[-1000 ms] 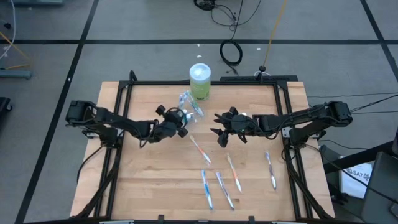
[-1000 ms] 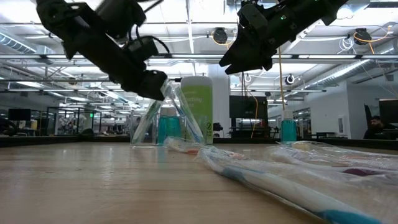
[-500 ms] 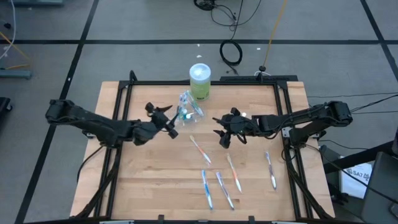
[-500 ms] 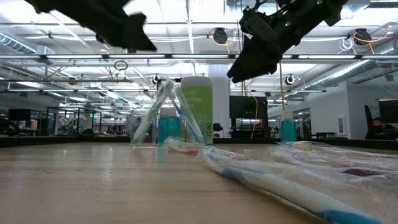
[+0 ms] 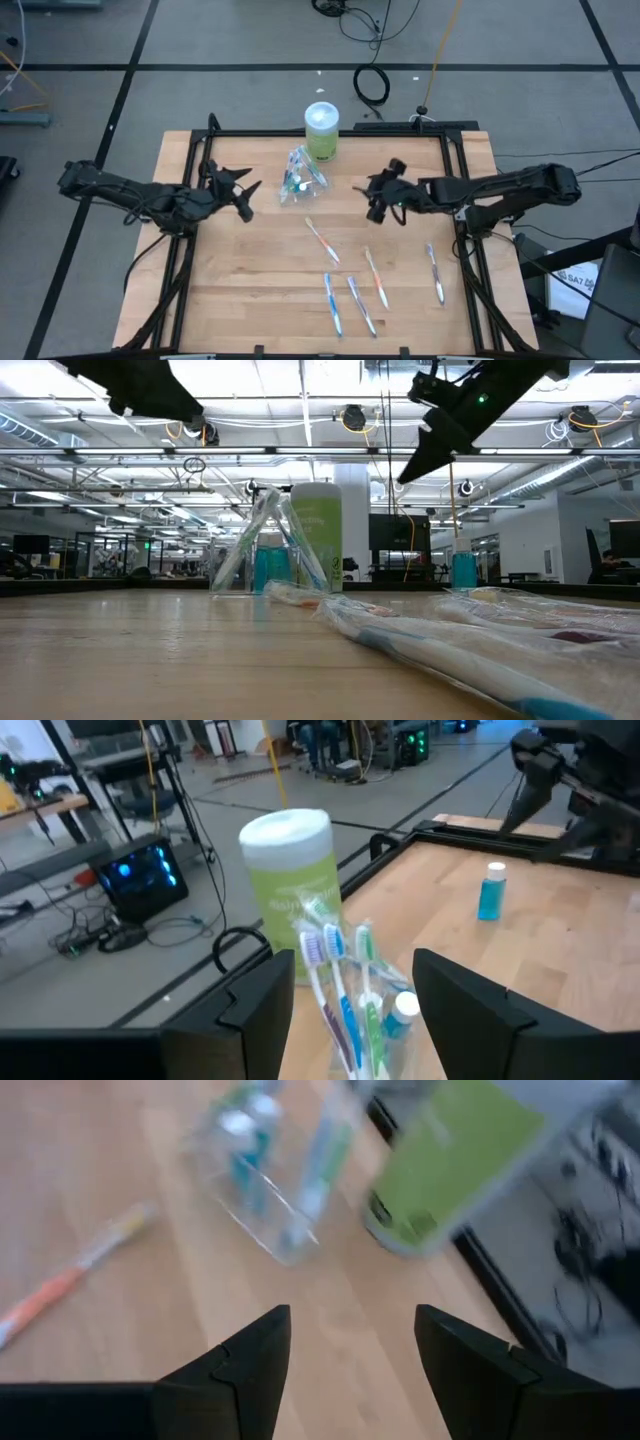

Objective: Pick & Place toothbrushing station
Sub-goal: Put the mouthwash into the transparent organizer

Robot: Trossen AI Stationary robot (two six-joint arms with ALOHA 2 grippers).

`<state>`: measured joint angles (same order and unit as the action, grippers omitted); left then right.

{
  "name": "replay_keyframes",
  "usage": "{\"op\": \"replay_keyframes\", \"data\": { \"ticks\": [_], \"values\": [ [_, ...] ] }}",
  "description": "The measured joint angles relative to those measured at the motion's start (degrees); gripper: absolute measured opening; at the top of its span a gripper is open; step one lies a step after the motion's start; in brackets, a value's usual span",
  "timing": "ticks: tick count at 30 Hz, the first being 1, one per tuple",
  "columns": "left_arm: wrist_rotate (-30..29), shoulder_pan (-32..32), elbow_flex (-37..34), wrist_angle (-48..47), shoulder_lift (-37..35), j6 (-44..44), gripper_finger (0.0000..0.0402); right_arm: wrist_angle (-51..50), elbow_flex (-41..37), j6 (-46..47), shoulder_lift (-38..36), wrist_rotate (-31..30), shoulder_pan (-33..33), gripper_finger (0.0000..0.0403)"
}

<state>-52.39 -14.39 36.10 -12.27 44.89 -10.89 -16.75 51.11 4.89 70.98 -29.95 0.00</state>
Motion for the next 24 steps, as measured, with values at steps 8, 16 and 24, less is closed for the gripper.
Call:
{"op": "replay_keyframes", "data": {
  "ticks": [8,16,24],
  "values": [
    [0.55,0.02,0.00,-1.31,0.19,0.43,0.0212,-12.20,-0.01,6.19,-2.84,0.81,-8.75,0.0227],
    [1.13,0.04,0.00,-1.29,0.21,1.87,0.0212,-13.00,0.00,8.44,0.25,9.56,-16.10,0.0281],
    [4.01,0.04,0.00,-1.68,0.21,1.75,0.0212,-16.93,-0.04,12.75,4.22,12.06,-16.60,0.0292]
  ]
}}
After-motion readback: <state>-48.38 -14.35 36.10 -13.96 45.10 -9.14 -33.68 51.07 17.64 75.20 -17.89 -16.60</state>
